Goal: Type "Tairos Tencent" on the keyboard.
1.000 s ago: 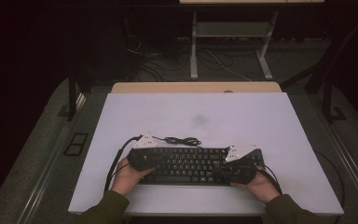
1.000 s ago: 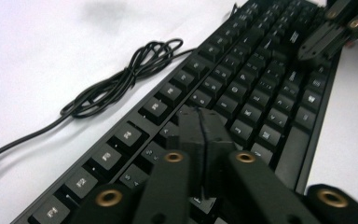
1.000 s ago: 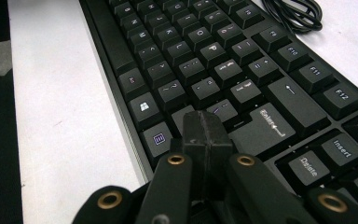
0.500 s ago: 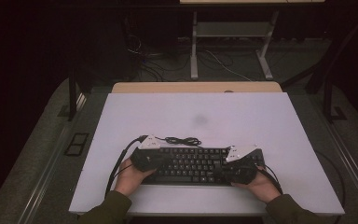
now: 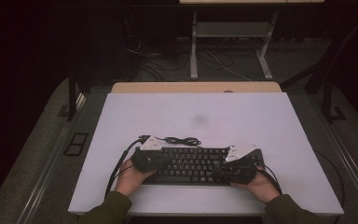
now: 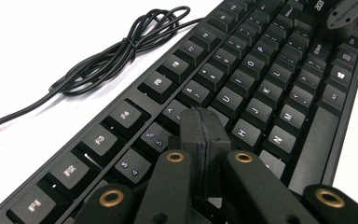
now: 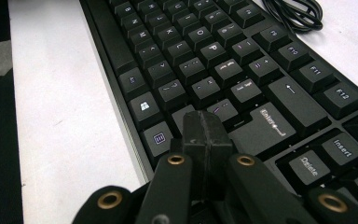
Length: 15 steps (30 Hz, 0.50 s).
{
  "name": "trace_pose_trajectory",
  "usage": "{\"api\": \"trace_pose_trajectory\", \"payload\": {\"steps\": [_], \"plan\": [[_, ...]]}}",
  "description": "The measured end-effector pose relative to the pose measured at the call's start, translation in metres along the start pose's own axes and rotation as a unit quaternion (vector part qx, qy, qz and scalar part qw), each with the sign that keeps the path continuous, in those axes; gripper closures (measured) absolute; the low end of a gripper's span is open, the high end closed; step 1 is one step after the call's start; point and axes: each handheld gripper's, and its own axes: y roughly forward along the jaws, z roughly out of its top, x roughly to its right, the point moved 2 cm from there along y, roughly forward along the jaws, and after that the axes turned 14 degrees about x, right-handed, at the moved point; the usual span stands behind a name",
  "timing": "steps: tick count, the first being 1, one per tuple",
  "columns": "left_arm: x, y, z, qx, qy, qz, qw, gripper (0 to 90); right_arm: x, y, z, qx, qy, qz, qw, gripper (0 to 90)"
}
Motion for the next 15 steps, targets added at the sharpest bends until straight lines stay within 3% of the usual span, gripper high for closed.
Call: {"api": "trace_pose_trajectory", "payload": {"steps": [7,12,15], "plan": [[-0.003,-0.013,0.008,0.036,-0.02,0.001,0.9992,88.9,0.0,0.0,0.0,0.001,-0.001,0.0,1.0,89.2],[-0.002,-0.015,0.008,0.042,-0.027,-0.002,0.9988,88.4,0.0,0.0,0.0,0.001,-0.001,0.0,1.0,89.2],[-0.001,-0.016,0.009,0.046,-0.028,-0.003,0.9986,83.5,0.0,-0.001,0.0,0.001,0.0,0.002,1.0,89.1]]}}
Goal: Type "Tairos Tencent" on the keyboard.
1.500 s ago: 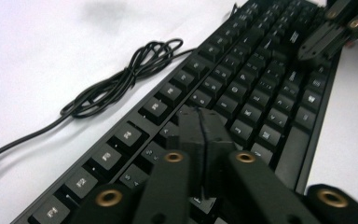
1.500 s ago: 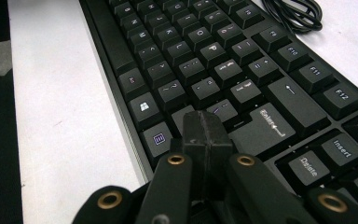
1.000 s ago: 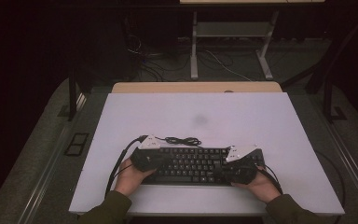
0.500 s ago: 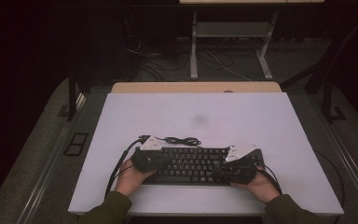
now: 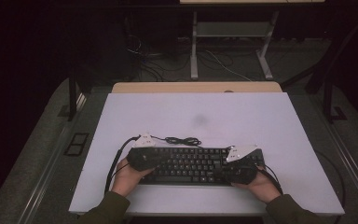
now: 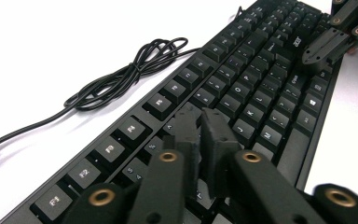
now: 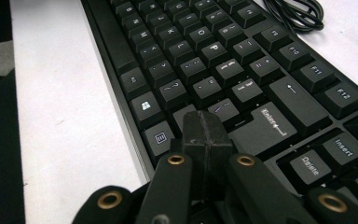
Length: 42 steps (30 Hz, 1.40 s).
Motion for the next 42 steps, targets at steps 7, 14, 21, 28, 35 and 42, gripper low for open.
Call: {"api": "trace_pose_trajectory", "payload": {"steps": [7,14,21,28,35,42], "plan": [[0.001,-0.003,0.001,0.009,-0.001,0.002,1.0,74.3,0.001,-0.005,0.003,0.022,0.009,0.004,0.9997,80.0],[0.002,-0.007,0.001,0.019,0.0,0.004,0.9998,60.1,0.002,-0.011,0.007,0.061,0.022,0.01,0.9979,56.3],[0.004,-0.013,-0.001,0.027,0.007,0.008,0.9996,45.6,0.001,-0.014,0.01,0.085,0.026,0.001,0.996,33.0],[0.006,-0.023,-0.005,0.03,0.012,0.013,0.9994,40.4,0.001,-0.015,0.01,0.088,0.026,-0.001,0.9958,29.6],[0.005,-0.038,-0.01,0.034,0.011,0.02,0.9992,41.4,0.001,-0.016,0.01,0.092,0.024,-0.002,0.9954,28.9],[0.002,-0.053,-0.017,0.034,0.008,0.032,0.9989,46.2,0.001,-0.016,0.01,0.093,0.024,-0.002,0.9954,28.8]]}}
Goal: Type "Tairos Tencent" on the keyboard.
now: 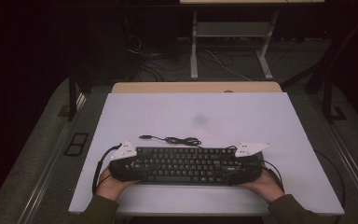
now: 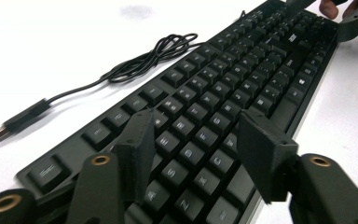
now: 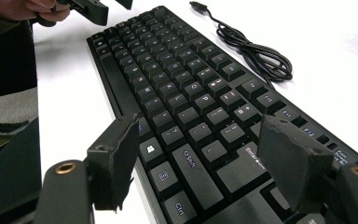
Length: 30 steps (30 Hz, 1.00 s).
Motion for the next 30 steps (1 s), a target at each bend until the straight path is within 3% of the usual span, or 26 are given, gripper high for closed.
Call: {"api": "trace_pose_trajectory", "payload": {"steps": [4,10,30], "plan": [[-0.005,-0.007,-0.003,-0.002,-0.005,0.01,0.9999,57.3,0.0,0.0,0.0,0.001,-0.001,0.0,1.0,28.8],[-0.01,-0.01,-0.001,-0.008,-0.01,0.015,0.9998,88.7,0.0,0.0,0.0,0.001,-0.001,0.0,1.0,28.8],[-0.015,0.002,-0.013,-0.05,-0.016,0.021,0.9984,88.9,0.0,0.0,0.0,0.001,-0.001,0.0,1.0,28.8]]}}
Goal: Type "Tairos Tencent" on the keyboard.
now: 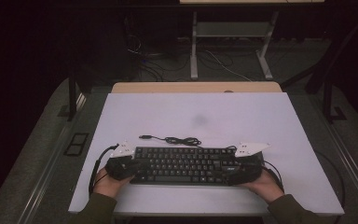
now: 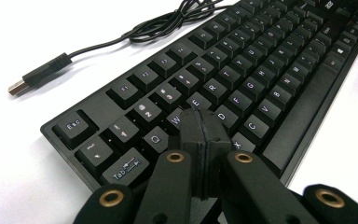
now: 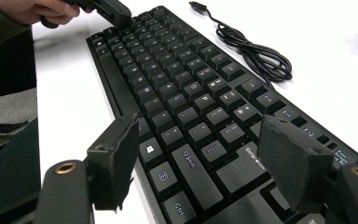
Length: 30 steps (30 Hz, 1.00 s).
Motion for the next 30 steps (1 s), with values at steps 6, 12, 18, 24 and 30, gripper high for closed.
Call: {"api": "trace_pose_trajectory", "payload": {"steps": [6,12,18,24,30], "plan": [[-0.0017,0.0038,-0.0044,-0.018,0.004,0.0,0.9998,89.0,0.0,0.0,-0.0001,0.0,0.0,-0.001,1.0,28.8],[0.0013,0.0051,-0.0043,-0.022,0.015,0.004,0.9996,89.0,-0.0003,0.0001,-0.0001,0.0,0.0,-0.001,1.0,28.8],[0.0028,0.0001,0.0025,0.007,0.004,-0.003,1.0,88.9,-0.0002,-0.0002,0.0002,0.0,0.001,-0.002,1.0,28.8],[0.0018,-0.0016,0.0038,0.014,0.0,-0.004,0.9999,88.8,0.0001,0.0002,0.0,0.001,-0.002,-0.001,1.0,28.8],[0.0018,-0.0023,0.0043,0.018,-0.005,-0.004,0.9998,77.1,-0.0002,-0.0002,0.0002,0.001,0.0,-0.002,1.0,28.9]]}}
